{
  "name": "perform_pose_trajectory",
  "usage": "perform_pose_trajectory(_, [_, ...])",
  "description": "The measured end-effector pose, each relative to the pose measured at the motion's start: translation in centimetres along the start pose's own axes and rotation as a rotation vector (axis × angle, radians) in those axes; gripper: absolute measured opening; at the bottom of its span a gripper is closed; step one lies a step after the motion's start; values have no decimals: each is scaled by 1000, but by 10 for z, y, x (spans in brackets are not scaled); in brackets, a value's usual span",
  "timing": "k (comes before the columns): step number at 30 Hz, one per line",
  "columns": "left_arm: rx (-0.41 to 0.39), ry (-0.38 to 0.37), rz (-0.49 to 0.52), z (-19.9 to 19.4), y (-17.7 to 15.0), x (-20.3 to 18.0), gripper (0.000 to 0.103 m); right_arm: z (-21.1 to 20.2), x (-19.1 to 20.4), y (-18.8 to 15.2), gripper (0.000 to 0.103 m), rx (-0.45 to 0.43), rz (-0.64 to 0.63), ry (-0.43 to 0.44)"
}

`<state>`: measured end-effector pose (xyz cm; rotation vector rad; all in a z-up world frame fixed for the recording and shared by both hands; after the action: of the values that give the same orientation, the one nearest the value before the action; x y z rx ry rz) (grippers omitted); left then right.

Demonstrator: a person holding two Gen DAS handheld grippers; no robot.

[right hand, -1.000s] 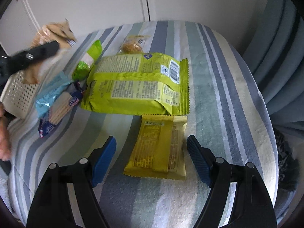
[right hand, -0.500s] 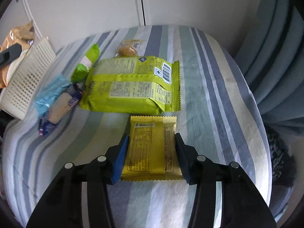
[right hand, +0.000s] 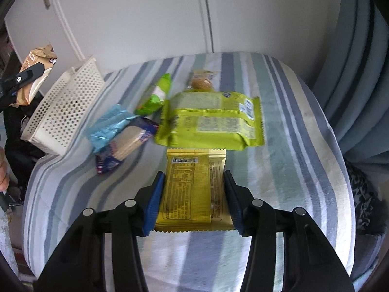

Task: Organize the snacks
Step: 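Carry both packets to the white basket and release them inside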

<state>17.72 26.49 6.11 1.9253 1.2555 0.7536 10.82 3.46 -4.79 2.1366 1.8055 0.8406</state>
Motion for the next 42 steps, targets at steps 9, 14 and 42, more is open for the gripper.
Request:
perform_pose_trajectory(9, [11, 99, -80, -18, -18, 61, 60, -1, 27, -10, 49, 4, -23, 28])
perform_pose_trajectory(14, [29, 158, -134, -22, -34, 97, 60, 0, 38, -15, 49, 10, -35, 33])
perform_pose_trajectory(42, [99, 361, -225, -74, -129, 142, 99, 5, 216, 17, 49, -23, -223, 196])
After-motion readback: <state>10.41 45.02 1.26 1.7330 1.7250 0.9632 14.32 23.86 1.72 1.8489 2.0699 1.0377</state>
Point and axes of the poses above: each gripper's, at about its wrist camera, not at the fingertips, and z roughly the way its jaws point, x to its left, y to its top, the point moved 9 cm from there along z, roughly the way its jaws point, and after that the axes turned 14 degrees about z, right-handed, at the moved point
